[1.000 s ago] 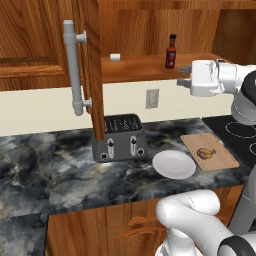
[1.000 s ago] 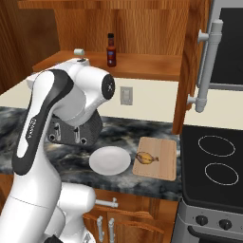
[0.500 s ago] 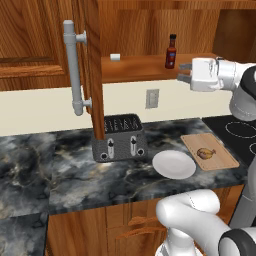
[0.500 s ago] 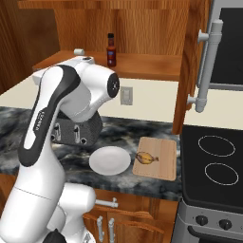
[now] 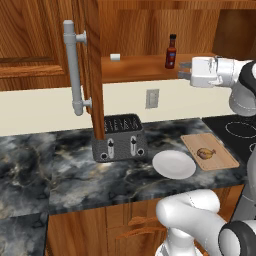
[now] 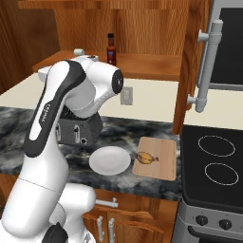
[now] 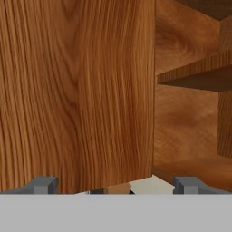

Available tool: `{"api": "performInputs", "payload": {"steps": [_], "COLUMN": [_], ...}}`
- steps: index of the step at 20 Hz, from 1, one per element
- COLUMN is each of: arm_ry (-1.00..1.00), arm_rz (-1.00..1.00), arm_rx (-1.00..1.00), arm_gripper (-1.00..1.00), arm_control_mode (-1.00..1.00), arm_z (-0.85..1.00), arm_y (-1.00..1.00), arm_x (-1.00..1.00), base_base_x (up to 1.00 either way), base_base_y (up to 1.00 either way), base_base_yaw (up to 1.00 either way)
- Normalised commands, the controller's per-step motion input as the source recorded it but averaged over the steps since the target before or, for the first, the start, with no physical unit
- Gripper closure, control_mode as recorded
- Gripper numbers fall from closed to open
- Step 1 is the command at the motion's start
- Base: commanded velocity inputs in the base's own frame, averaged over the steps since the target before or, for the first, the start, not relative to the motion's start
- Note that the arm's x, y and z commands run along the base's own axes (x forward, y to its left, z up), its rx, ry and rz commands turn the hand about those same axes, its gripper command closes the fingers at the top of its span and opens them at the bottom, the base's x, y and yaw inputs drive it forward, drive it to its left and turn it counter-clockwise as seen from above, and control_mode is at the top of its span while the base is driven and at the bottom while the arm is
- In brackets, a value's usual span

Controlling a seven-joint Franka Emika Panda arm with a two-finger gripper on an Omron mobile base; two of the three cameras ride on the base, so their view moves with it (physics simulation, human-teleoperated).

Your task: Pick the chicken drumstick from the plate and place it on the cutting board. Then pick the condiment bottle from the cabinet and place it next to the cutting board.

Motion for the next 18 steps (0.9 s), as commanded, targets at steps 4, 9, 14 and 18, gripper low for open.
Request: {"api": "performInputs", "payload": {"steps": [4,9,14,18], "arm_ry": [0.00,0.00,0.00,0.00], "arm_rz": [0.00,0.00,0.00,0.00], "arm_rx": [0.00,0.00,0.01,0.00], "arm_gripper": [-1.00,-1.00,-1.00,-1.00], "arm_control_mode": [-1.00,-1.00,-1.00,-1.00], "arm_z": [0.04,0.05,0.02,0.00], "arm_y": [-0.17,-0.13,-0.07,-0.08], "arm_x": [0.11,0.12,0.14,0.18], "base_base_x": [0.00,0.00,0.00,0.00], "base_base_y": [0.00,0.00,0.00,0.00], "base_base_yaw": [0.00,0.00,0.00,0.00]}}
